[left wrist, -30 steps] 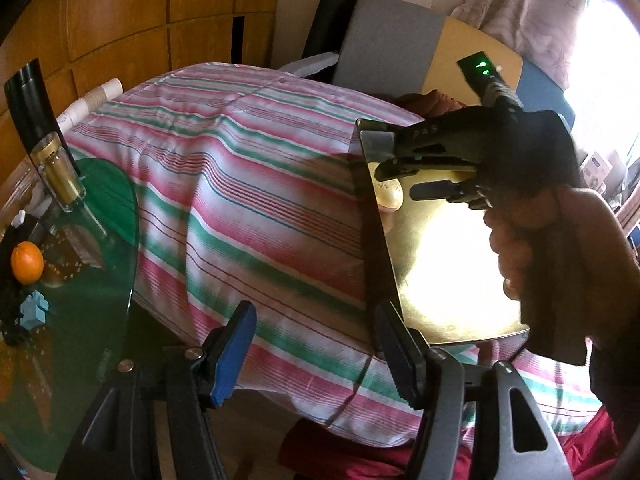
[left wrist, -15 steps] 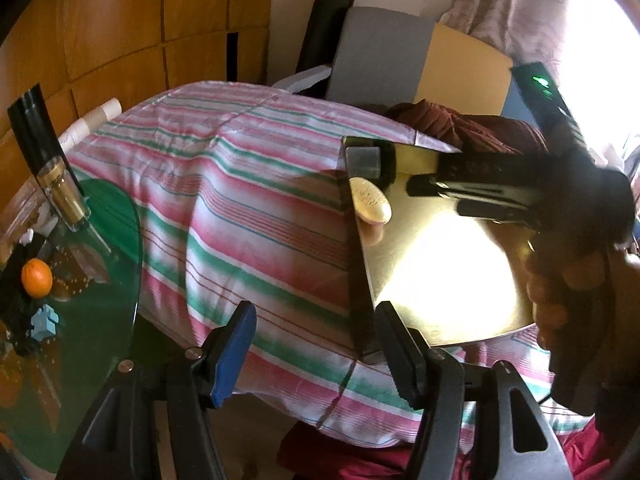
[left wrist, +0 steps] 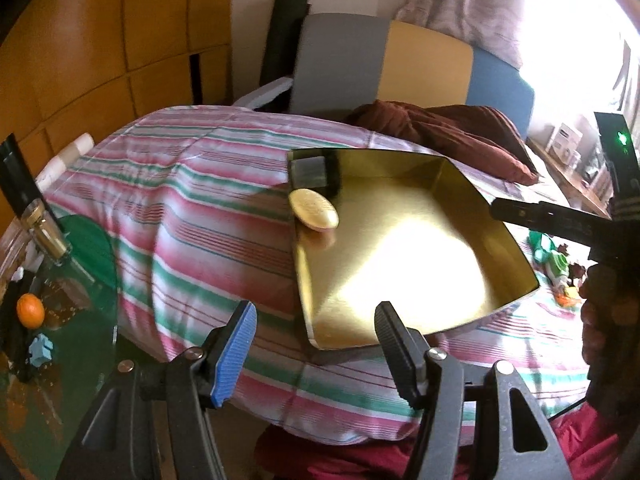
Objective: Organize rigid objects
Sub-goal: 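Withdraw the right gripper from the tray toward the object cluster, then grasp the yellow-orange scissors-print block with the left gripper, then carry the yellow block into the tray beside the soap and release while the right gripper approaches the orange cubes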
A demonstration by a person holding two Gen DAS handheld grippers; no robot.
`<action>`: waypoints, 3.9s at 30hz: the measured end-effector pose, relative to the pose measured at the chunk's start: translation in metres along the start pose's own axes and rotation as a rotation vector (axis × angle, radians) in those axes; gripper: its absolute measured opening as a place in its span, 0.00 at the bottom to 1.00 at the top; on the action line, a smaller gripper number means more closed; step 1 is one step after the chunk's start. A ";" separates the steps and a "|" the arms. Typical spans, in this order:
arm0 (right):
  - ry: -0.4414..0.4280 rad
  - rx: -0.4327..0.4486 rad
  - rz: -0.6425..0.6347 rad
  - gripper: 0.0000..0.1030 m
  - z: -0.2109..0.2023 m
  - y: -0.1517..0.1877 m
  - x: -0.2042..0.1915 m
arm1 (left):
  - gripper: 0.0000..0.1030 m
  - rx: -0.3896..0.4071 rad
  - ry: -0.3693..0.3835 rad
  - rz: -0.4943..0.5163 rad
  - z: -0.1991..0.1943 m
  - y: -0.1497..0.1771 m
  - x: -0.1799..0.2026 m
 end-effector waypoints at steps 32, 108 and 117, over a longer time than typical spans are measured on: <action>0.436 0.196 0.942 0.86 -0.135 0.134 0.381 | 0.52 -0.058 0.335 0.505 0.004 0.008 0.218; 0.516 -0.312 0.583 0.68 -0.040 0.153 0.340 | 0.25 -0.104 0.491 0.524 0.011 0.036 0.269; 0.525 -0.310 0.568 0.68 -0.043 0.157 0.336 | 0.25 -0.076 0.293 0.239 0.028 -0.022 0.141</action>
Point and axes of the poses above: each gripper's, at about its wrist camera, not at the fingertips, and z roughly the way its jaws point, x to its right, y to its underside, the point moved 7 cm from there along z, roughly the way its jaws point, and after that the axes turned 3 degrees about -x, right-handed, at the moved point
